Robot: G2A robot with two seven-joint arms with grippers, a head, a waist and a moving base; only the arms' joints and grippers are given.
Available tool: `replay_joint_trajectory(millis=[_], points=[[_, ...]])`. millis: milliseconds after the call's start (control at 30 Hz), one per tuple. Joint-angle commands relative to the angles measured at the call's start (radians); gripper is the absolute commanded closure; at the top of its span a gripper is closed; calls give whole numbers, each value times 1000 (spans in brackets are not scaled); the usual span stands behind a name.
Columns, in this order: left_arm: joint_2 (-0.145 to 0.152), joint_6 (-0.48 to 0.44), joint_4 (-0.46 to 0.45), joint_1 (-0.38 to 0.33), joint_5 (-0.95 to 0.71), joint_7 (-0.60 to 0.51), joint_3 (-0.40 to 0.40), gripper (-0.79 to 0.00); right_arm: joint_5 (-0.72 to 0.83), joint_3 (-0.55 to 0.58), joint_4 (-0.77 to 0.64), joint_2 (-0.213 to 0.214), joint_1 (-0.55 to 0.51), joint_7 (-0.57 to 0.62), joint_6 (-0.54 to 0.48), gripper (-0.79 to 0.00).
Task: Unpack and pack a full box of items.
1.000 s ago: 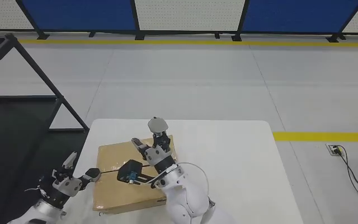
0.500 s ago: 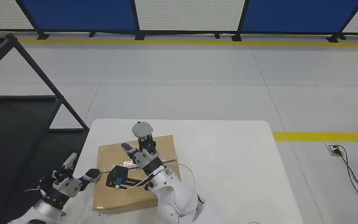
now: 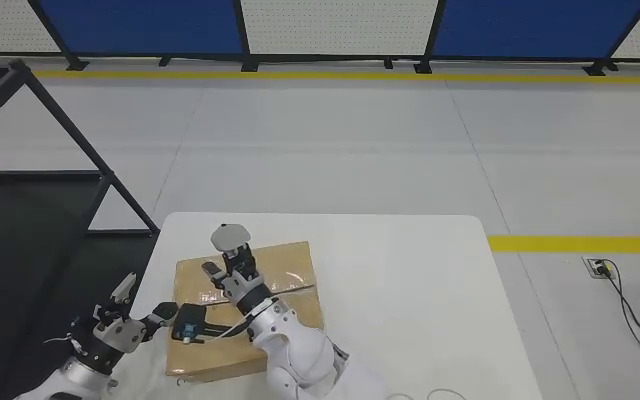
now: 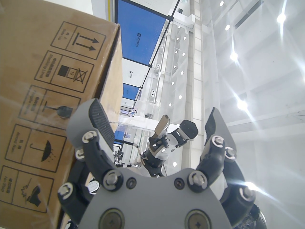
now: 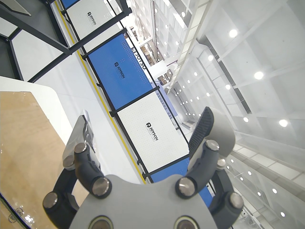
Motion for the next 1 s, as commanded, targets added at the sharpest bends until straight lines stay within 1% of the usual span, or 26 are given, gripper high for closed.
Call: replay_joint_trajectory(millis=[0,567,800,967], points=[[0,1,1,0,-1,-2,-1,-785,-8,-4,9,-5,2,3,-2,-785],[-4,-11,4,21,-21,-14,-17,-785,-116,-56,112,-64,53,64,-49,-785],[-7,-18,-5,32,-25,-14,-17,-785,-167,-77,134,-85,66,51,-57,-785],[-9,-23,-7,39,-30,-14,-19,-785,-204,-89,154,-101,85,50,-89,-785]])
